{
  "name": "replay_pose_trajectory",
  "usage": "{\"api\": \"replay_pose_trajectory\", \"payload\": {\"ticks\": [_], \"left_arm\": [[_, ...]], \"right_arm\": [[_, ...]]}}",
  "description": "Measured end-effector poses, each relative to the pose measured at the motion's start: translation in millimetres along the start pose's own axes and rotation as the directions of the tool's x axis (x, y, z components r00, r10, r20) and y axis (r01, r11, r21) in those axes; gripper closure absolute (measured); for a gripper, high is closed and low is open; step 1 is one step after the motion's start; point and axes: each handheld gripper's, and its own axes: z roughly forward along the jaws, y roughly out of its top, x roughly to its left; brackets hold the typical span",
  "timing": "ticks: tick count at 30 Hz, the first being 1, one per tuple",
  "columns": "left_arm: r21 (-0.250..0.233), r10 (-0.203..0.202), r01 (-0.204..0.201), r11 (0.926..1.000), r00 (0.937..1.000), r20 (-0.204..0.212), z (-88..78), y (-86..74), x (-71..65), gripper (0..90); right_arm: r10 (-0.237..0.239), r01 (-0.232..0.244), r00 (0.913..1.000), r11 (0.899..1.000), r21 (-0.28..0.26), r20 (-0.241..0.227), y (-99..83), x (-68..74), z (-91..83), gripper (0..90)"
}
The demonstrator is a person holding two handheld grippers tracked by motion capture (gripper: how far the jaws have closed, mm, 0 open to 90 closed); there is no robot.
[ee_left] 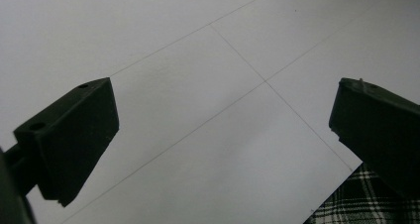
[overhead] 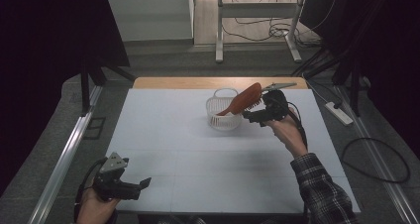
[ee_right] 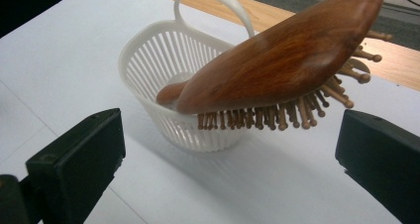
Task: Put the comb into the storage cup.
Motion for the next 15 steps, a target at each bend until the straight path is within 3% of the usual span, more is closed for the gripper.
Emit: {"api": "replay_pose_trajectory", "payload": {"ticks": [8,15], "left_arm": [[0.003,0.003,-0.003,1.0,1.0,0.003,0.3,0.1,-0.1,0.0],[0.002,0.003,-0.003,1.0,1.0,0.003,0.3,0.1,-0.1,0.0]], "right_arm": [[-0.029,0.029,0.9996,1.0,-0.003,0.005,-6.4,5.1,-4.7,0.0],[-0.025,0.025,0.9997,1.0,0.001,-0.003,-11.3,5.5,-7.4,0.0]]}}
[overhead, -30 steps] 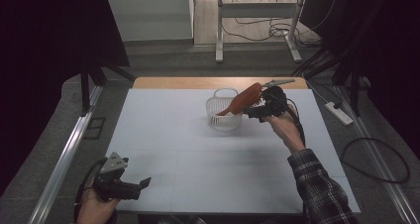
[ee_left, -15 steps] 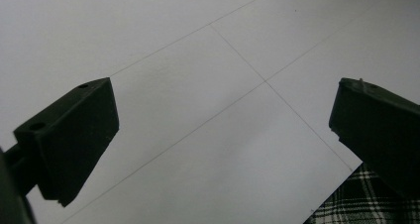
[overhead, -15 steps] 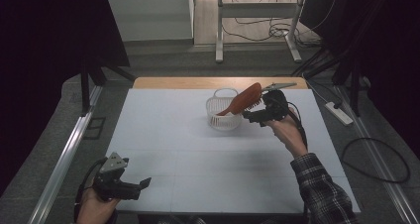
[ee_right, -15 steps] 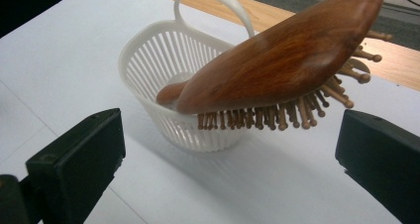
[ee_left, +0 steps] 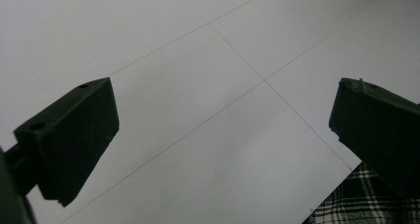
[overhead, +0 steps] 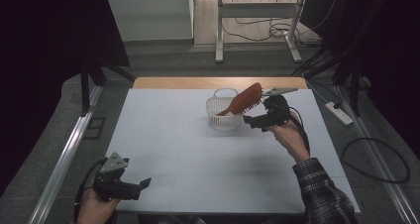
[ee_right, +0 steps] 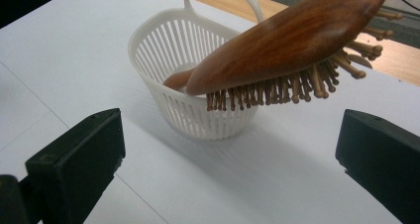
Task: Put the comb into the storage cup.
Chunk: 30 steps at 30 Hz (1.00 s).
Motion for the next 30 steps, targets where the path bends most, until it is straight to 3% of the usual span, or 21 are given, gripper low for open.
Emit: {"api": "replay_pose_trajectory", "payload": {"ticks": [9,22,30], "left_arm": [[-0.001,0.001,-0.001,1.0,1.0,0.001,-0.2,-0.1,0.1,0.0],[-0.008,-0.001,0.001,1.0,1.0,0.009,-0.9,-0.6,0.3,0.1],[-0.008,0.001,-0.001,1.0,0.9999,0.011,-1.0,-0.6,0.4,0.1]], "right_arm": [[0.011,-0.011,0.9999,1.0,0.003,-0.008,-5.4,0.7,-2.0,0.0],[-0.022,0.022,0.9997,1.0,0.004,-0.009,-16.0,3.6,-4.7,0.0],[-0.041,0.041,0.9977,0.999,-0.005,-0.054,-22.9,8.3,-5.9,0.0]]}}
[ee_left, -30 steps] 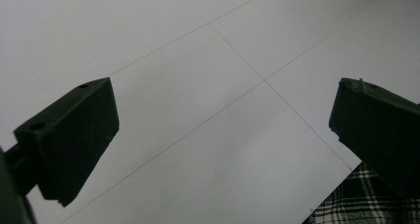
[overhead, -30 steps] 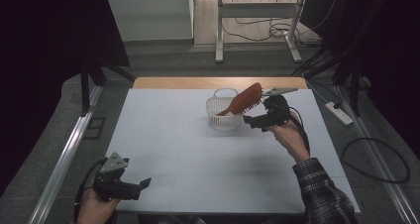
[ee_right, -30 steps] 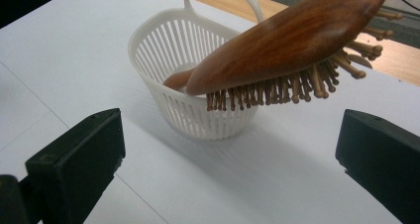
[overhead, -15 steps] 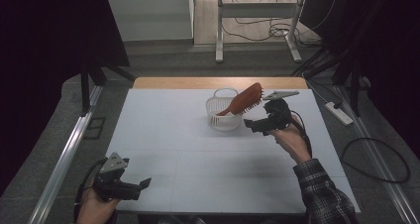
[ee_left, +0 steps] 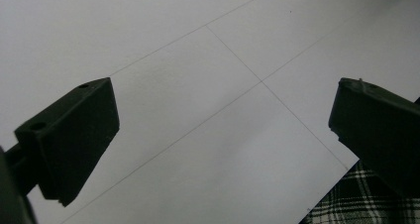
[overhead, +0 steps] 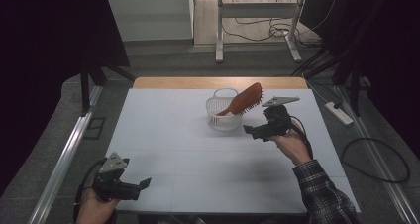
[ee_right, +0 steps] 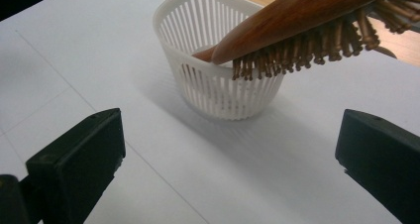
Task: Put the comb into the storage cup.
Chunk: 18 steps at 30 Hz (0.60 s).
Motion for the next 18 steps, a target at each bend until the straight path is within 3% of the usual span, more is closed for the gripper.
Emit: {"api": "replay_pose_trajectory", "payload": {"ticks": [18], "left_arm": [[-0.001,-0.005,0.005,1.0,1.0,0.003,0.2,0.0,0.4,0.2]], "right_arm": [[-0.011,0.011,0.9999,1.0,0.004,-0.005,-6.7,13.3,-6.7,0.0]]}}
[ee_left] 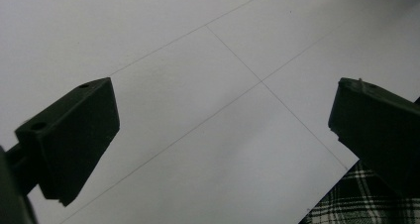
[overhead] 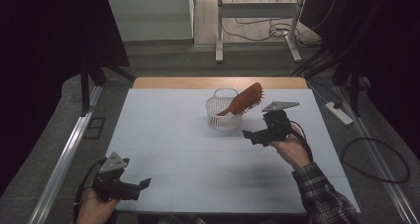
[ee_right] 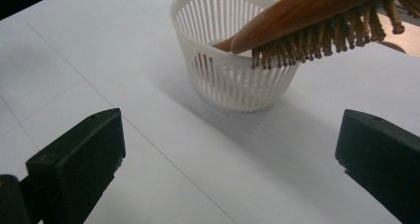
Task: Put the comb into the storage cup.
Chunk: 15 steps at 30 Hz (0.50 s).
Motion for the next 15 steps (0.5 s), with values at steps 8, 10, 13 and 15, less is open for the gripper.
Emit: {"api": "replay_pose_trajectory", "payload": {"ticks": [8,10,13,15], "left_arm": [[-0.001,-0.001,0.001,1.0,1.0,0.001,-0.1,0.0,0.3,0.3],[-0.001,-0.001,0.001,1.0,1.0,0.002,-0.1,0.1,0.4,0.4],[-0.004,-0.003,0.003,1.0,1.0,0.004,-0.2,0.0,0.7,0.5],[-0.005,-0.003,0.003,1.0,1.0,0.004,-0.2,0.0,0.7,0.5]], "right_arm": [[-0.007,0.007,1.0,1.0,-0.006,-0.002,-2.9,6.8,-8.0,0.0],[-0.011,0.011,0.9999,1.0,-0.003,-0.001,-3.5,8.0,-9.5,0.0],[-0.019,0.019,0.9998,1.0,0.008,0.008,-5.2,9.6,-11.4,0.0],[-0.014,0.014,0.9999,1.0,0.011,0.004,-6.8,10.2,-12.5,0.0]]}}
